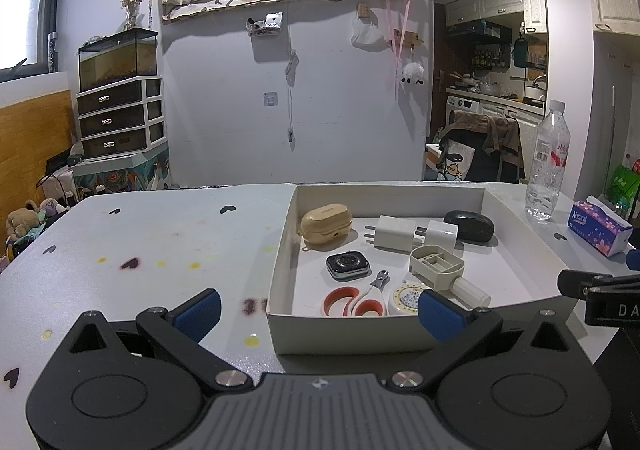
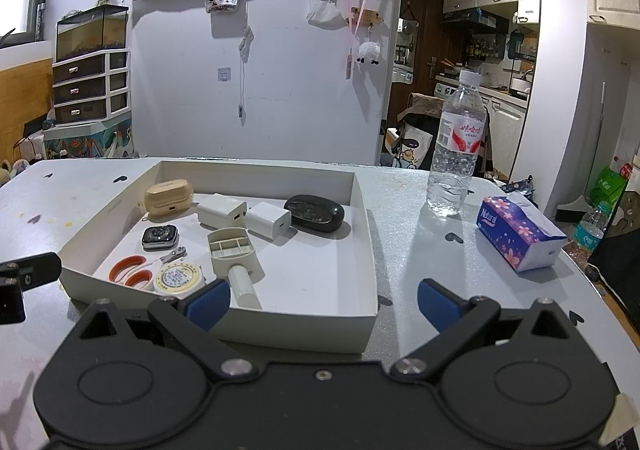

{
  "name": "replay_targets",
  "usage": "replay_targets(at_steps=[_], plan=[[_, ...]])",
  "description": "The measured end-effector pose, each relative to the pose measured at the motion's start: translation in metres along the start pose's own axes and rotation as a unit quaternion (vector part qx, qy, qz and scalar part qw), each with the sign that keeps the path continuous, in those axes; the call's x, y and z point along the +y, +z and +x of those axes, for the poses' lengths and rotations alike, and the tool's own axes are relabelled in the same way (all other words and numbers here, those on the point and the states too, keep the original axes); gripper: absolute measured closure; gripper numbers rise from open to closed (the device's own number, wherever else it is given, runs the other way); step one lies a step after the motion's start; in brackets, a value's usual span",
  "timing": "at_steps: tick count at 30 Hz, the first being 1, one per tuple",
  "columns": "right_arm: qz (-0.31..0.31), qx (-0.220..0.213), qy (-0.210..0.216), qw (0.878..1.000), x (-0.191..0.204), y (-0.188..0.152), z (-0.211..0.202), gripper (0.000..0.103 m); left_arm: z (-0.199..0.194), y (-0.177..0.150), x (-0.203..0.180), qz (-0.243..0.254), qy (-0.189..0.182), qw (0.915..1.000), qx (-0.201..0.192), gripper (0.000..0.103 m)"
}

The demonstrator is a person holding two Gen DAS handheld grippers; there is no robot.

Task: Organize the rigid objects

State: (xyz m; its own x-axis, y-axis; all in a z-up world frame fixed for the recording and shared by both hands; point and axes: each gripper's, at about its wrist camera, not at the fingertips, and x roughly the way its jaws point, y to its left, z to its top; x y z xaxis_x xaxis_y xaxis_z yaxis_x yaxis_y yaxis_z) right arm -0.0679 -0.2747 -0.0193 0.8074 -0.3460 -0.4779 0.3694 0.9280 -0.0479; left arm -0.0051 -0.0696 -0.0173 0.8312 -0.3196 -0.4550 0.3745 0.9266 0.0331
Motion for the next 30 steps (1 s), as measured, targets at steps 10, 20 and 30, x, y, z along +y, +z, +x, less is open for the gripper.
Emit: replay_targets(at_steps=[10, 20, 30], plan=[[0.0, 0.0, 0.0, 1.0, 0.0008, 0.0002, -0.0003, 0.002, 0.0, -0.0002, 0.0001, 0.0, 0.0, 1.0, 0.0, 0.0], [0.0, 0.0, 0.0, 1.0, 0.0011, 0.0003, -0.0004, 0.002, -0.0002, 0.0, 0.0002, 0.0, 0.0, 1.0, 0.001, 0.0], [-0.001, 0.0, 0.0, 1.0, 0.001, 0.0003, -0.0004, 0.002, 0.0014, -0.0017, -0.0004, -0.001, 0.0, 1.0, 0.002, 0.0]])
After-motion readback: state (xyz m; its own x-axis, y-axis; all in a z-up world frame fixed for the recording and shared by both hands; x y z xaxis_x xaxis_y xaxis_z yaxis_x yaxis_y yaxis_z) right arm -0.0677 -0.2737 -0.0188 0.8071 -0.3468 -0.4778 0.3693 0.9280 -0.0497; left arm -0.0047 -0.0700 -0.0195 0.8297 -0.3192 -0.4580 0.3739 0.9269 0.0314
